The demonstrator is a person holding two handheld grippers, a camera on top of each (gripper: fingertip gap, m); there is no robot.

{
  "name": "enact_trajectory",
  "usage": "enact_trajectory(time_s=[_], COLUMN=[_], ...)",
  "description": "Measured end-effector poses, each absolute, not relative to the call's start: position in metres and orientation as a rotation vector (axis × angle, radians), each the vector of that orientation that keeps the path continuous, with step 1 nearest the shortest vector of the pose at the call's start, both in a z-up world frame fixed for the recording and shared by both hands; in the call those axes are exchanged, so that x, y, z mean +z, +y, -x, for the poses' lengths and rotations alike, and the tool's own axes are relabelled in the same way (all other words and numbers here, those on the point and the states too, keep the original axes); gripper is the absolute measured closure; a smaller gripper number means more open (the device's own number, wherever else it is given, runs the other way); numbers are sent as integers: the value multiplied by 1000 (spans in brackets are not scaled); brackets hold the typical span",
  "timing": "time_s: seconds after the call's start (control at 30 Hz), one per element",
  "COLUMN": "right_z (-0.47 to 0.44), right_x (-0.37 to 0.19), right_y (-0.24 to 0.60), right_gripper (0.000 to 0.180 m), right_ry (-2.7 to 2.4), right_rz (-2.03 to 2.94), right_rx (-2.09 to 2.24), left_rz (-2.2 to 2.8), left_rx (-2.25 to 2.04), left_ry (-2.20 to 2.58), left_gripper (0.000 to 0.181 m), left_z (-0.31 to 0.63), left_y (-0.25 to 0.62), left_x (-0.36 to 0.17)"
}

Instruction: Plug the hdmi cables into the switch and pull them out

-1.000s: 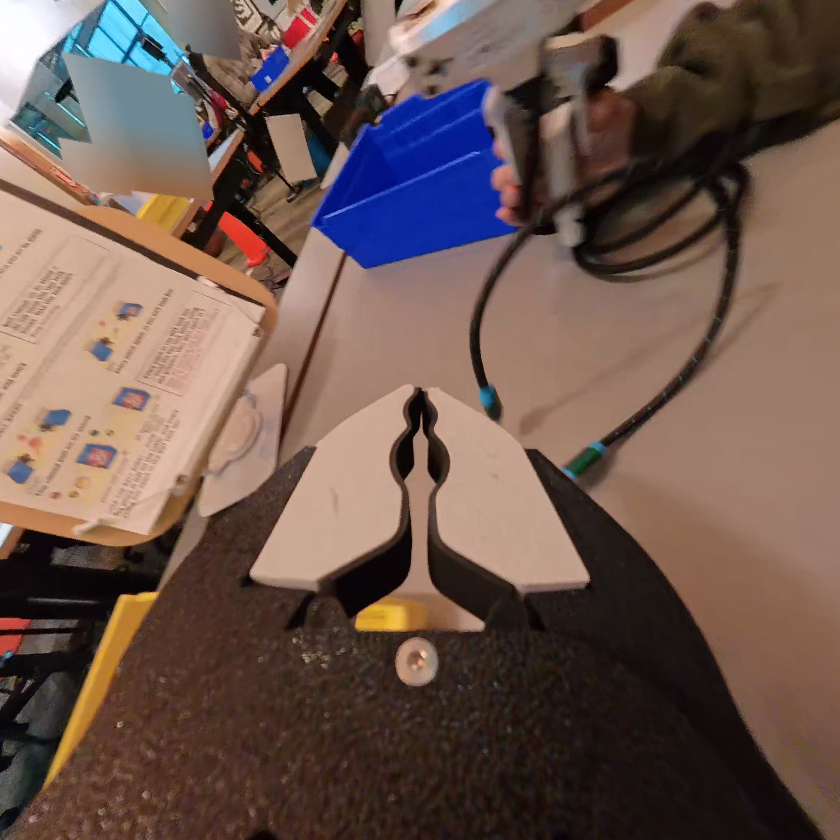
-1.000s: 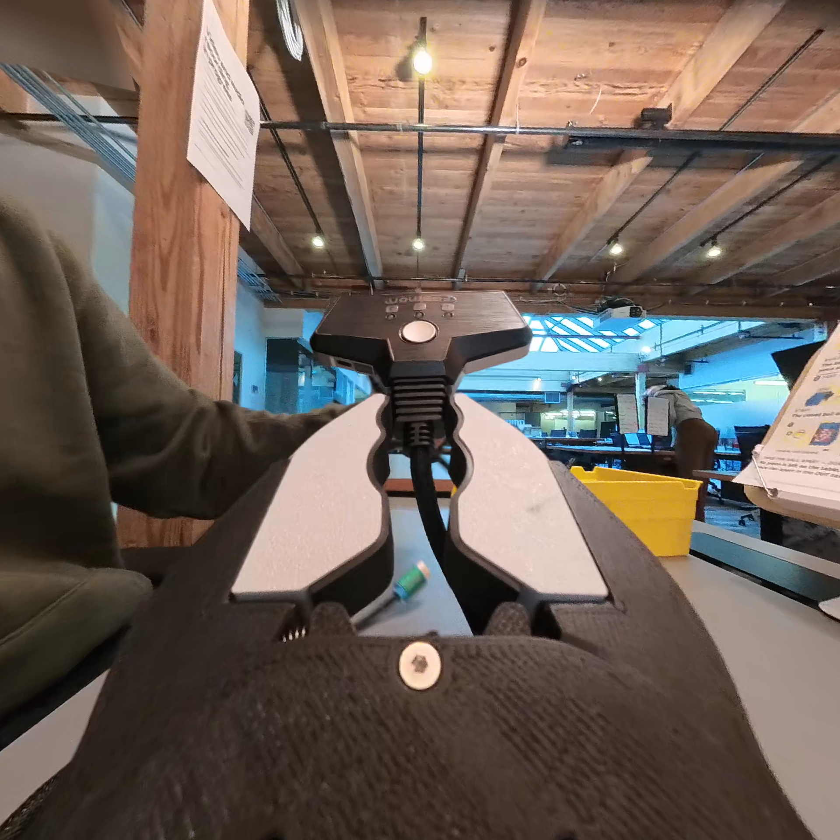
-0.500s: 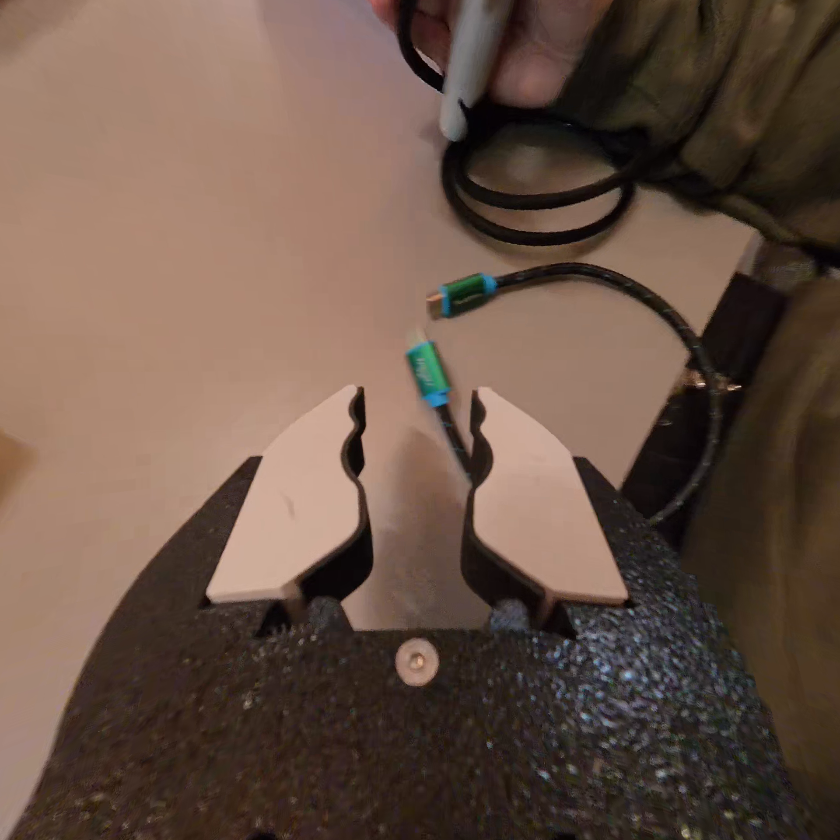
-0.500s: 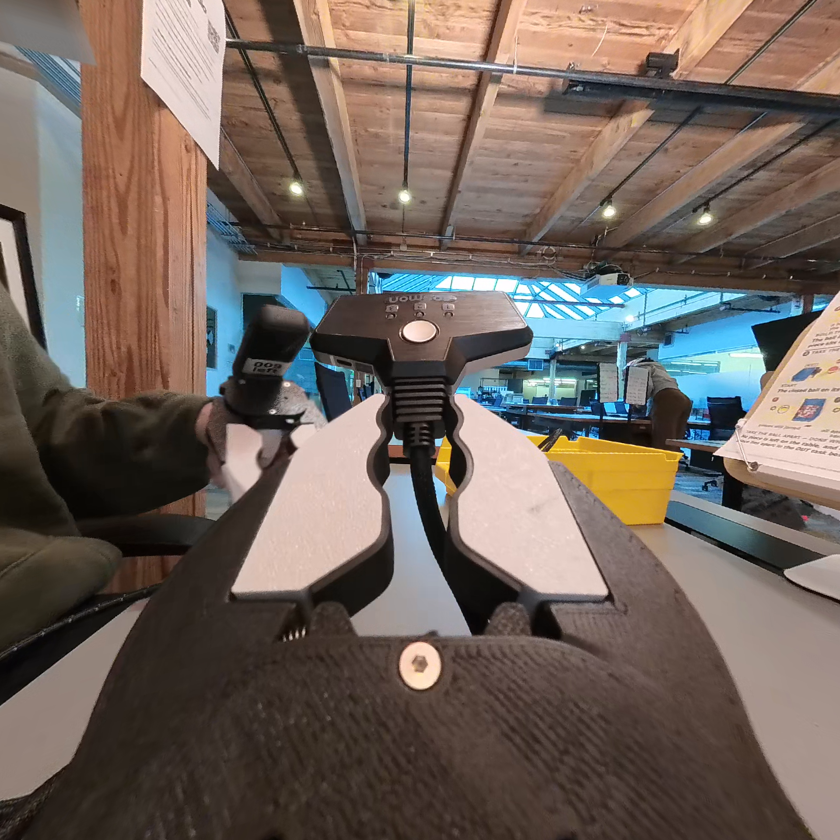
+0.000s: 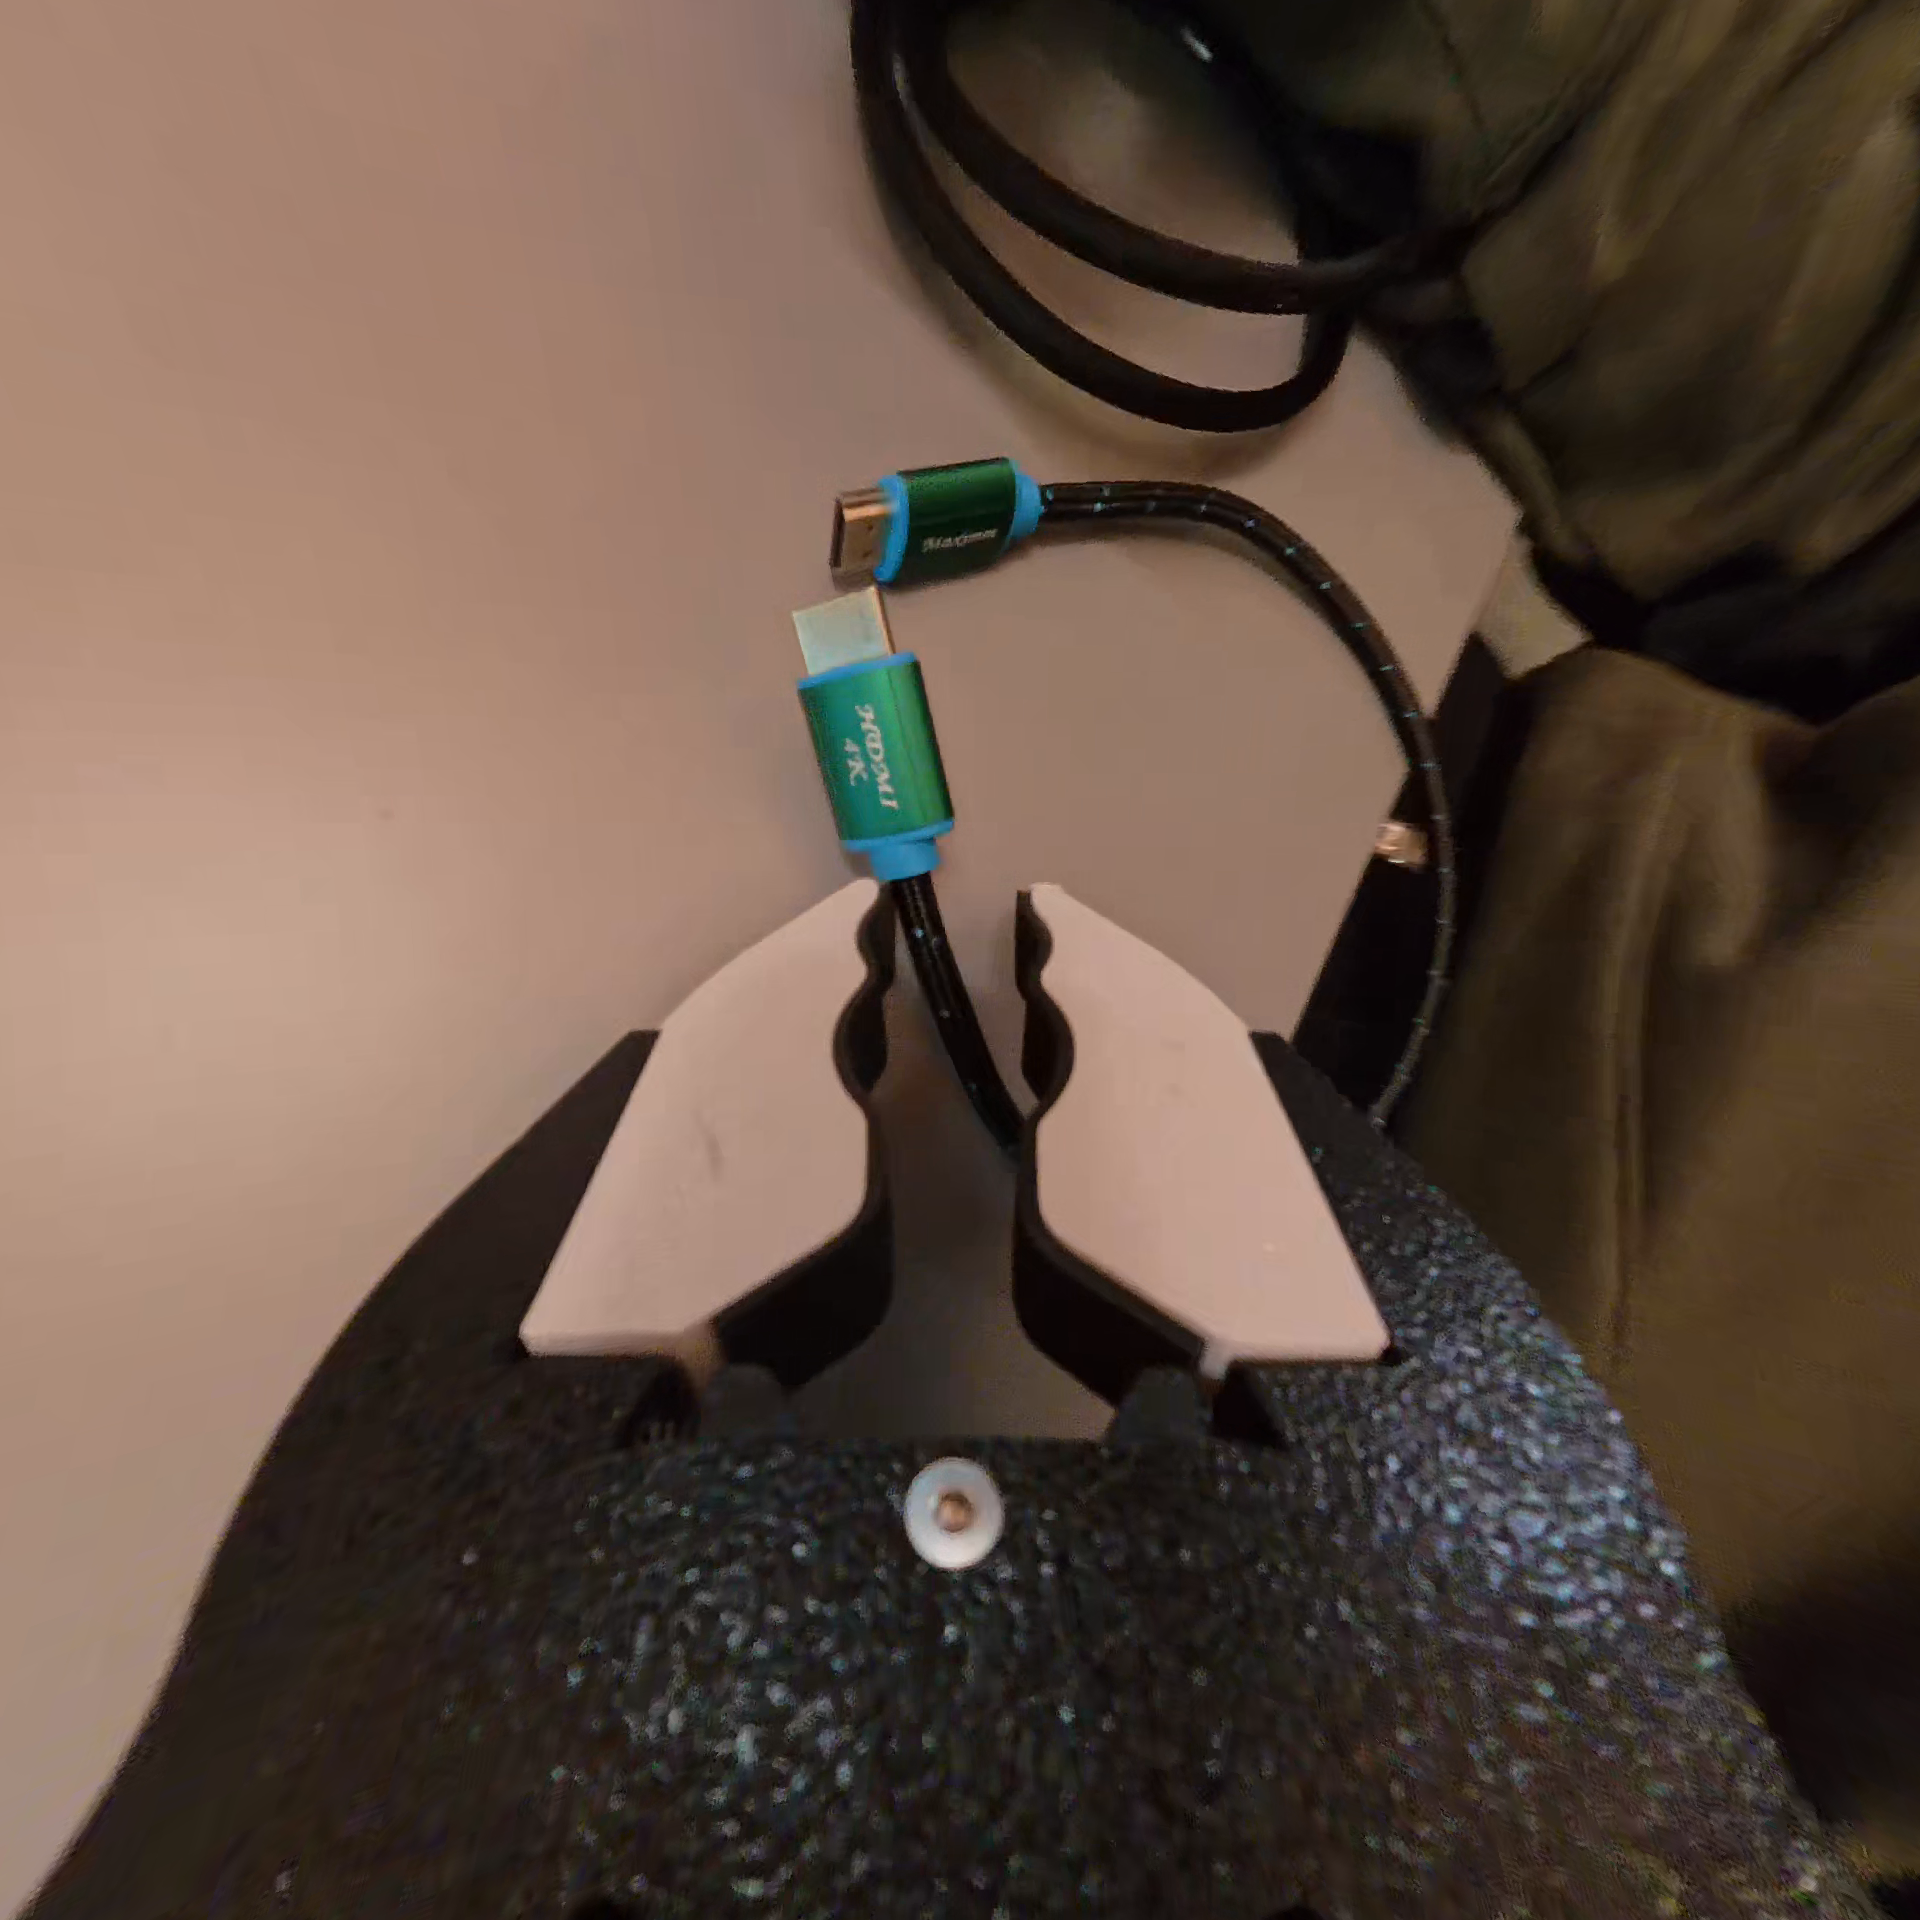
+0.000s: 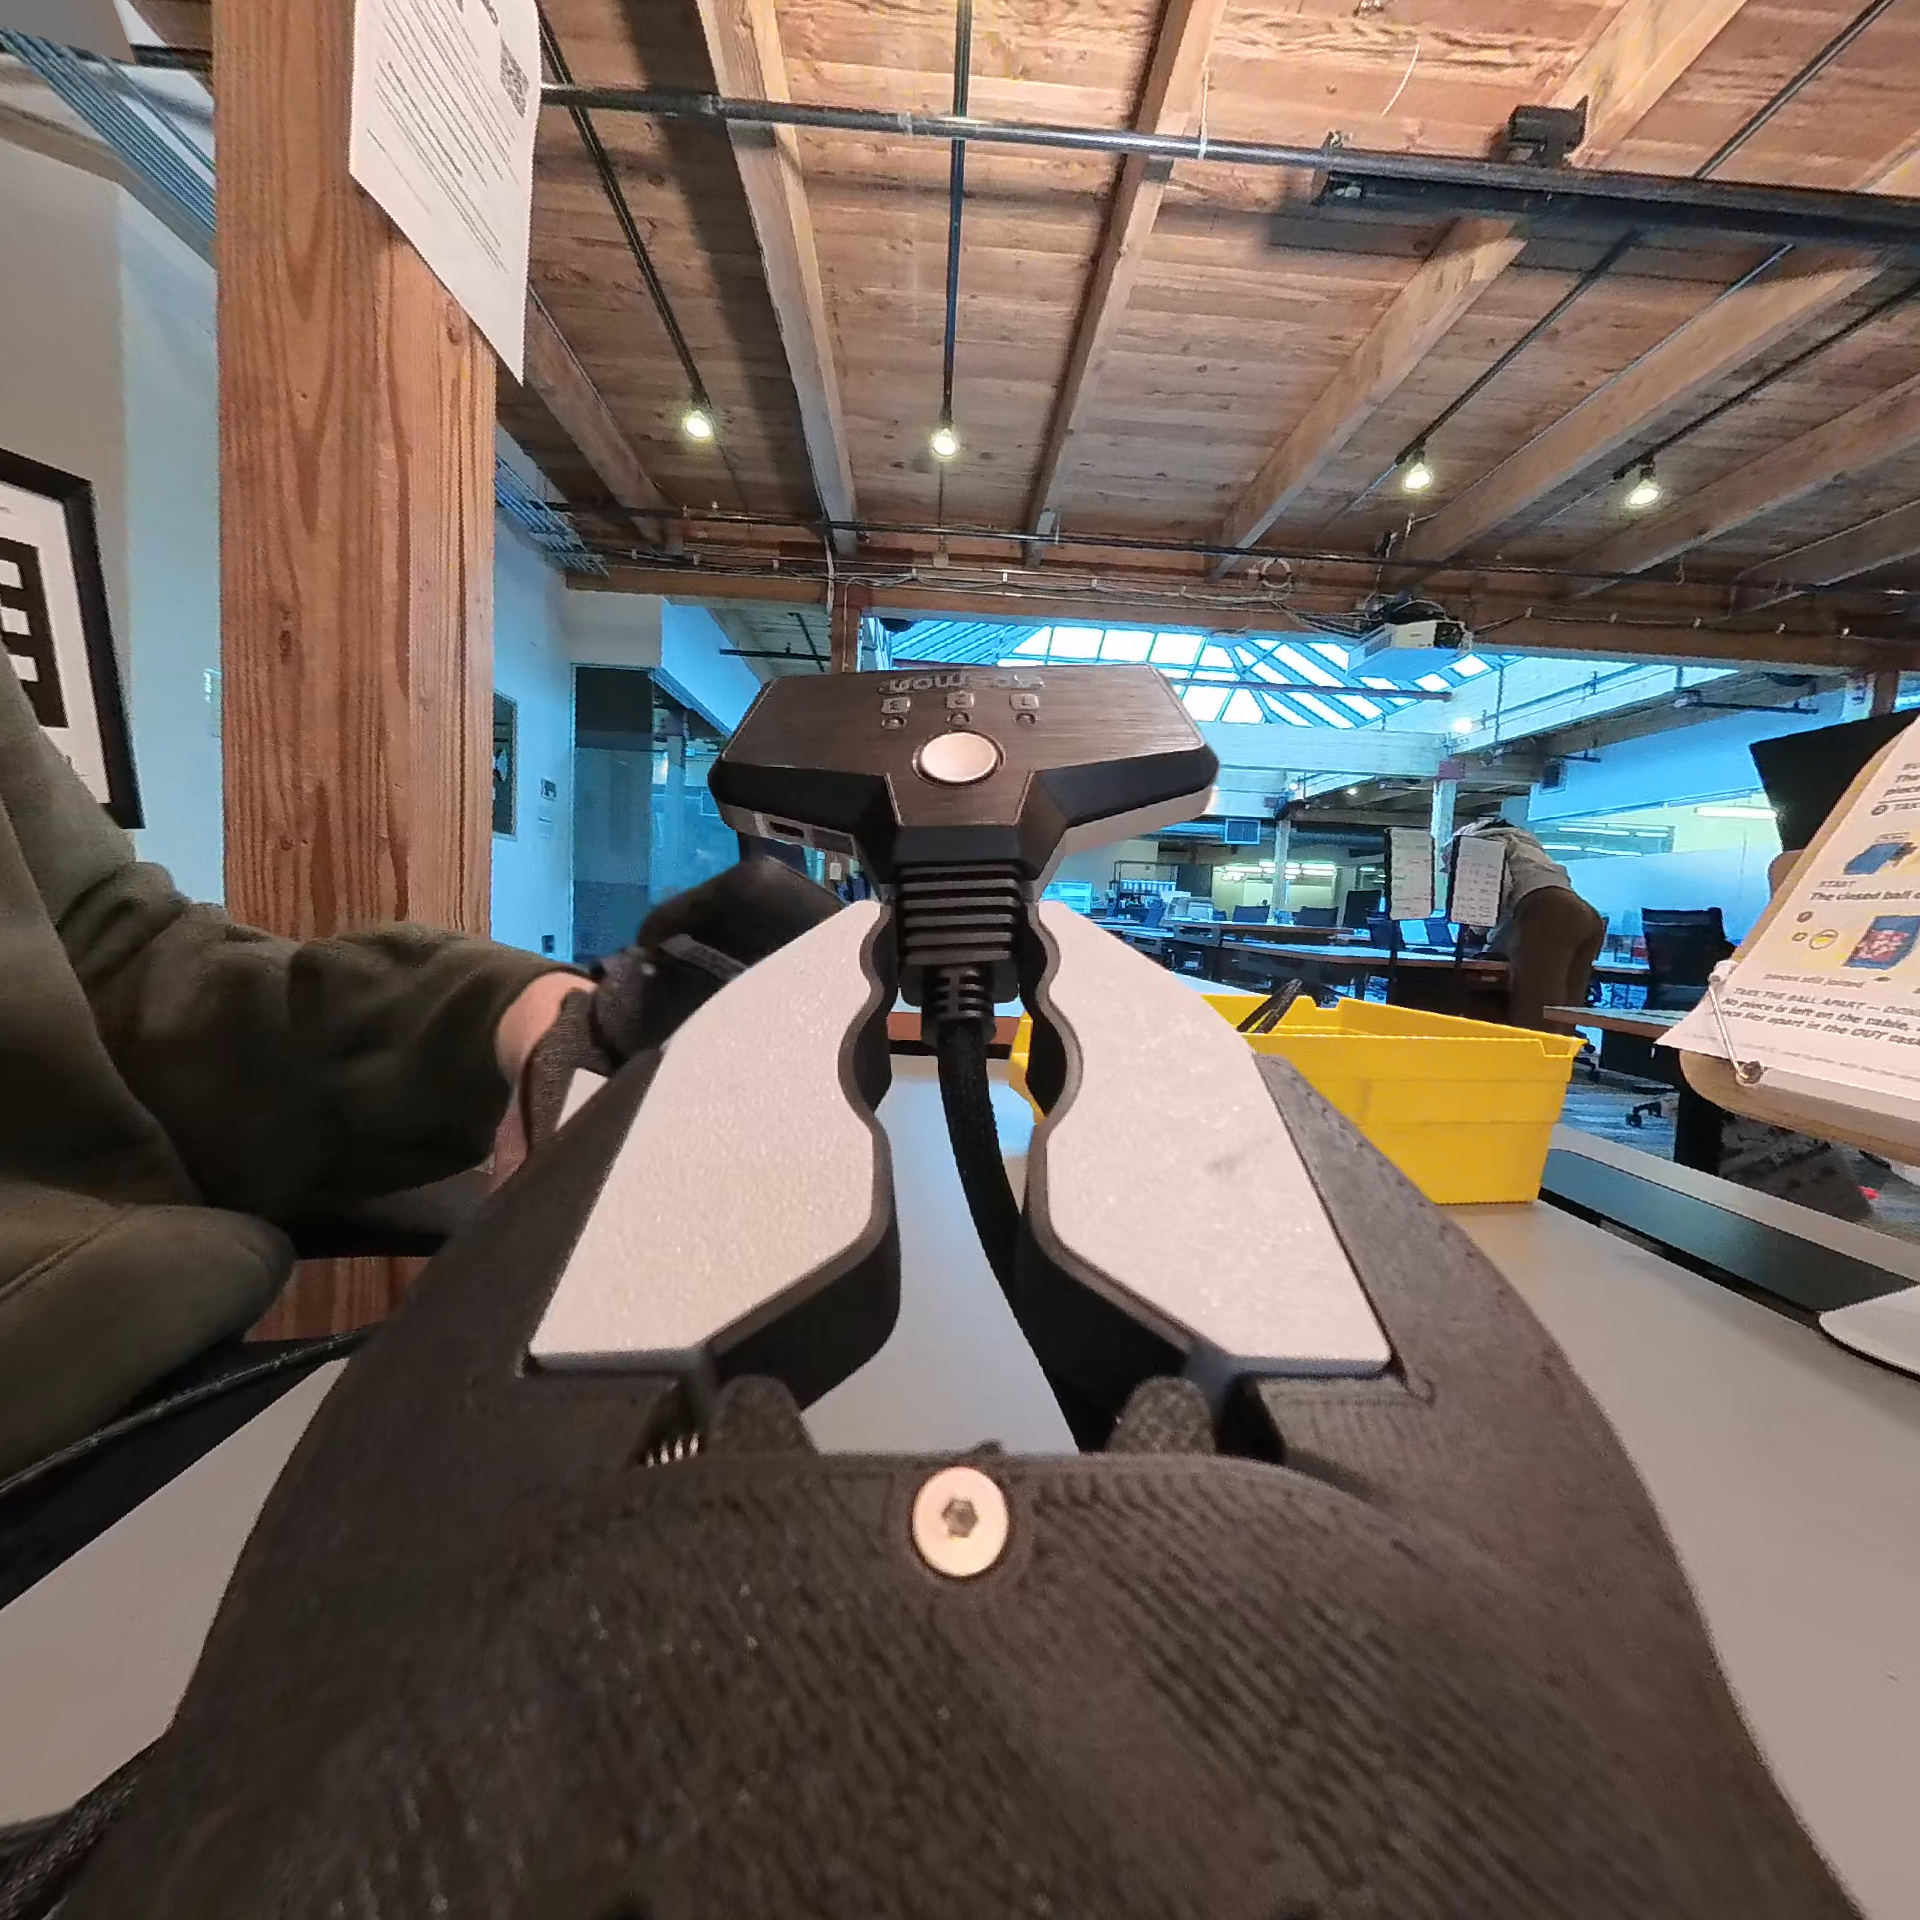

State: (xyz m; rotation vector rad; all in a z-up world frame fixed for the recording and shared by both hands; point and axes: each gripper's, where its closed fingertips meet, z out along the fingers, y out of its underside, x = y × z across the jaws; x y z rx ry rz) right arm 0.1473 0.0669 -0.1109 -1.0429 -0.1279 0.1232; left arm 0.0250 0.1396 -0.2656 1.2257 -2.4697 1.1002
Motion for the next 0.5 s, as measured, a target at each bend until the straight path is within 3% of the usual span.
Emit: enact_trajectory(time_s=[0.03,0.23,0.5], right_z=[-147,-146,-146], right_x=[-111,-111,-111], right_y=[67,67,67], right_gripper=[158,158,158], right_ry=[-129,-134,-140], right_rz=[1043,1043,1043], right_rx=[125,128,134], left_rz=[-1222,-1295,-1386], left_rx=[1111,1297,1205], left_ry=[-2381,-1877,-2240], left_gripper=[158,150,143], left_z=[-24,-42,-61], left_y=[138,131,141], left_x=[-265,-247,-260])
